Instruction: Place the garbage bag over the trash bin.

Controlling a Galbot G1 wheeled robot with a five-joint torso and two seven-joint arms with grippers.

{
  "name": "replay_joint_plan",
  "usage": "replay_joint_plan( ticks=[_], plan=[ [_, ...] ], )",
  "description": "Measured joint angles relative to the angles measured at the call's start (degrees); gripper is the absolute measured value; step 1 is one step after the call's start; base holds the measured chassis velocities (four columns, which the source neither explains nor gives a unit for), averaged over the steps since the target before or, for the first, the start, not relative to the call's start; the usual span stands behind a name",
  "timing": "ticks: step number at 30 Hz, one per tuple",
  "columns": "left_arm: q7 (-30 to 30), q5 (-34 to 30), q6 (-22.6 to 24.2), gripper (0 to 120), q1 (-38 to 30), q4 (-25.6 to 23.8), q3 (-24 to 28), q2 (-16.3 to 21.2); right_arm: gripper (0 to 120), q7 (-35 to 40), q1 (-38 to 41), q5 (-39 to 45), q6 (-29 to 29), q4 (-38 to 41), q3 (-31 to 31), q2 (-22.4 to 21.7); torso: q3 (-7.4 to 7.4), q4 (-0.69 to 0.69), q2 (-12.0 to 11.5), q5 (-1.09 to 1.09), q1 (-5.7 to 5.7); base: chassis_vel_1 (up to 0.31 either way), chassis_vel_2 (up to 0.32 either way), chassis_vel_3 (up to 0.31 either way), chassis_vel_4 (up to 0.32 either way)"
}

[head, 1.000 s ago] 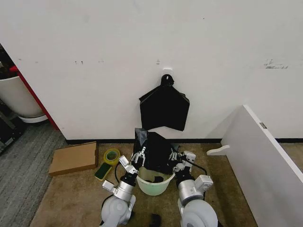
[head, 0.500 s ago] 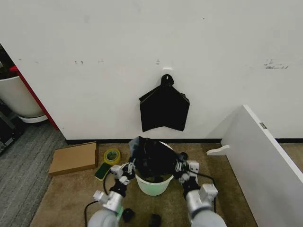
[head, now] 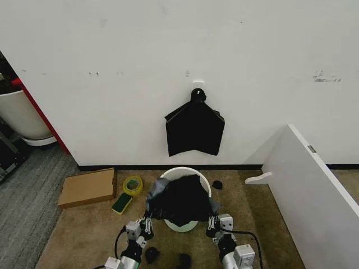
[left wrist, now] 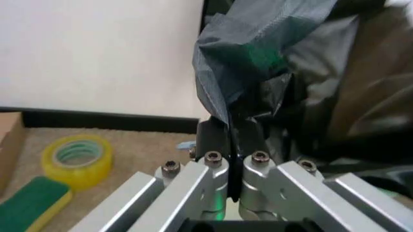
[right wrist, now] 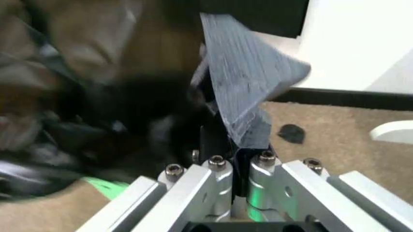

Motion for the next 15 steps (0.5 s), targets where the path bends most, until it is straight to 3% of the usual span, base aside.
replay_joint_plan(
  ticks=[8,15],
  plan=[
    [0.01,-0.91,-0.04,0,-3.08,6.14,-0.22,-2.60,0,-1.37,3.35,-4.96,-3.08,-7.02,2.18,-0.82,0.00,0.01,0.00,0.00,0.01,0.000,0.000,0.000,0.000],
    [0.66,-3.02,1.11,0,-5.05,8.09,0.22,-3.88,0,-1.66,4.19,-6.23,-4.49,-10.35,2.46,-1.69,0.01,0.00,0.00,0.00,0.01,0.000,0.000,0.000,0.000]
  ],
)
